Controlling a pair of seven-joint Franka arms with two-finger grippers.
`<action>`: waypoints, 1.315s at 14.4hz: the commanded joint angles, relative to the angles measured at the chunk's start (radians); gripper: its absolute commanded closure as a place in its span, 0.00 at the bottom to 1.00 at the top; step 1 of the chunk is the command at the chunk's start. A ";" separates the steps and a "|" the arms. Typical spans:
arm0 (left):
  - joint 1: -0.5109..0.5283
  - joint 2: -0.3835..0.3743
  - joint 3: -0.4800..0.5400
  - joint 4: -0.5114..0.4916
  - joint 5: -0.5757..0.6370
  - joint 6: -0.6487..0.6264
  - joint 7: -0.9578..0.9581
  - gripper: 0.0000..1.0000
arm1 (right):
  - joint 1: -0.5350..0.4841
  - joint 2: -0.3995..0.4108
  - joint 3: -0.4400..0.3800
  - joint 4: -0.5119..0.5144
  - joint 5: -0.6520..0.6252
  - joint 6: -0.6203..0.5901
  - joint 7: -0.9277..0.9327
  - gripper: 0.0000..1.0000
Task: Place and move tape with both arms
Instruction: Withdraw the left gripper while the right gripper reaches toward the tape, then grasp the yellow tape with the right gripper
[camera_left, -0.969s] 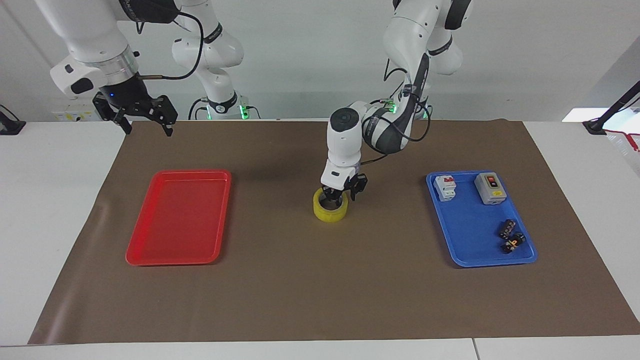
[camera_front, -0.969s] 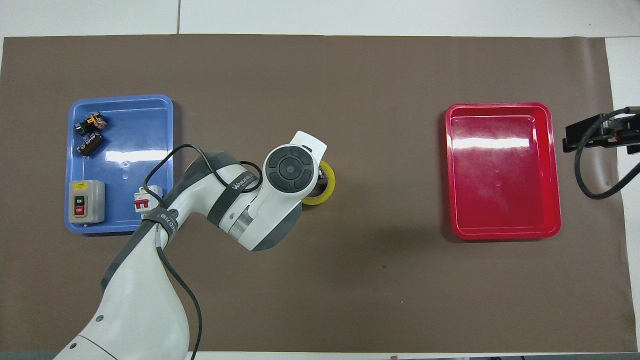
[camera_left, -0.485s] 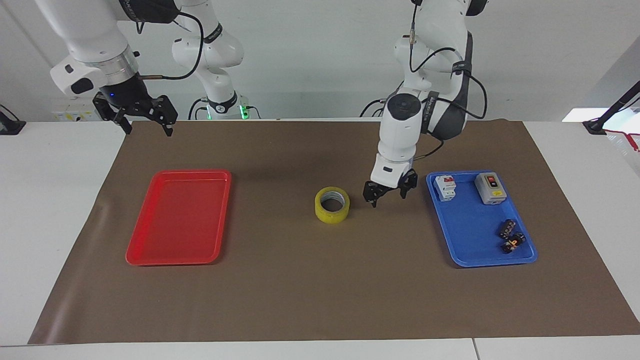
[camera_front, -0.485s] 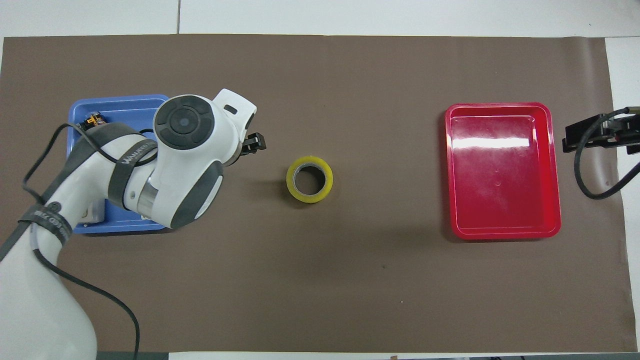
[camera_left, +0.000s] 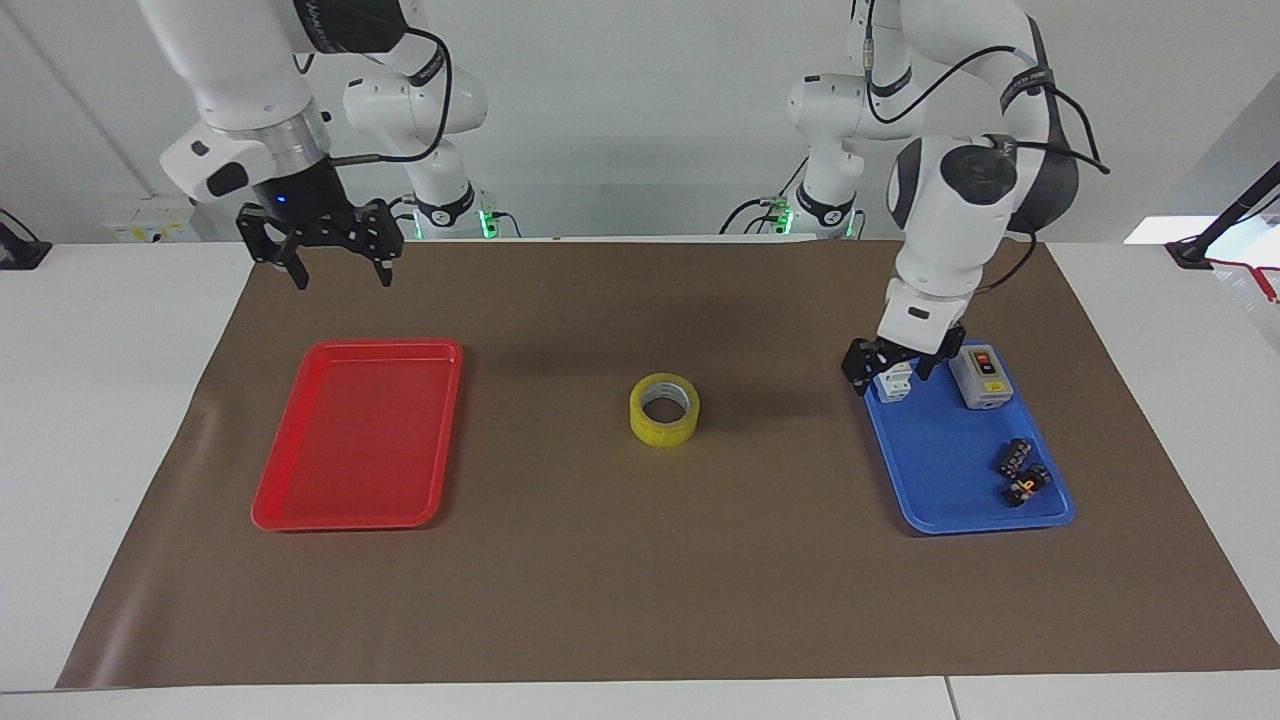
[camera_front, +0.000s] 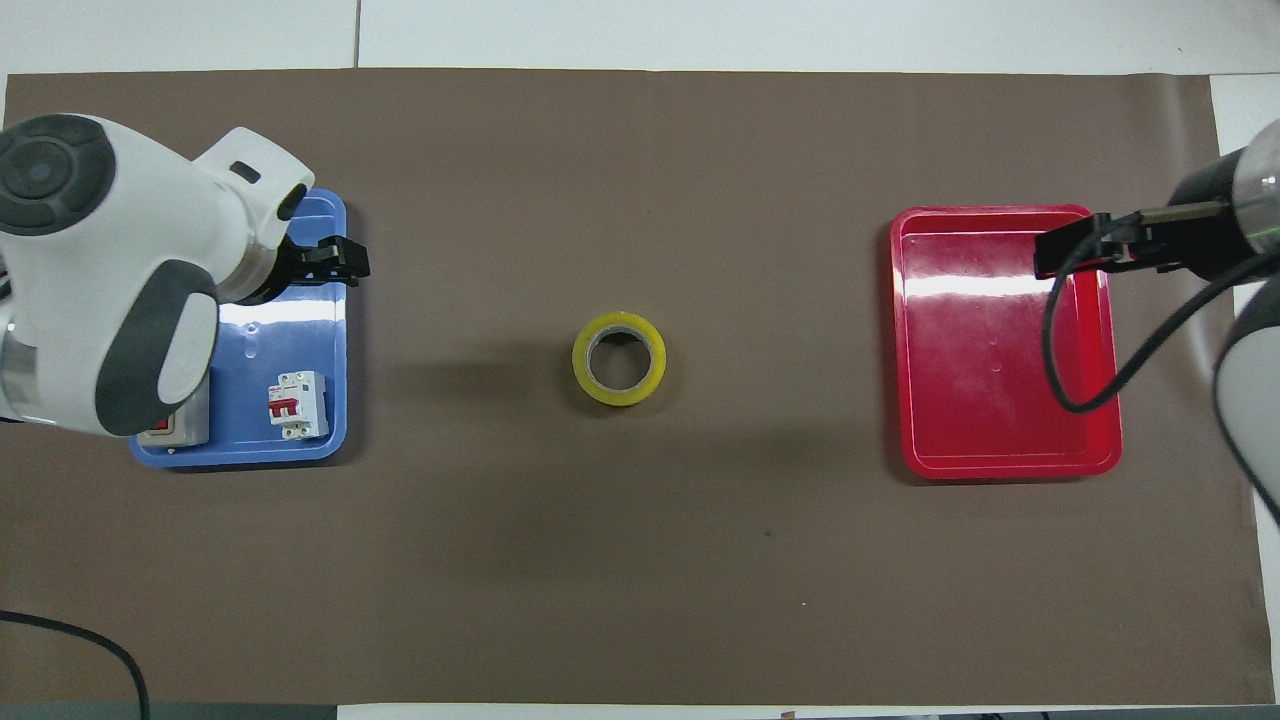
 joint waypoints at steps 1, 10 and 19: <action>0.049 -0.023 -0.002 0.039 -0.030 -0.093 0.098 0.00 | 0.103 0.076 0.001 -0.014 0.004 0.094 0.115 0.00; 0.161 -0.048 0.001 0.103 -0.036 -0.214 0.251 0.00 | 0.352 0.256 0.003 -0.149 0.009 0.479 0.390 0.00; 0.217 -0.074 0.003 0.138 -0.053 -0.276 0.310 0.00 | 0.432 0.362 0.003 -0.283 -0.002 0.725 0.415 0.00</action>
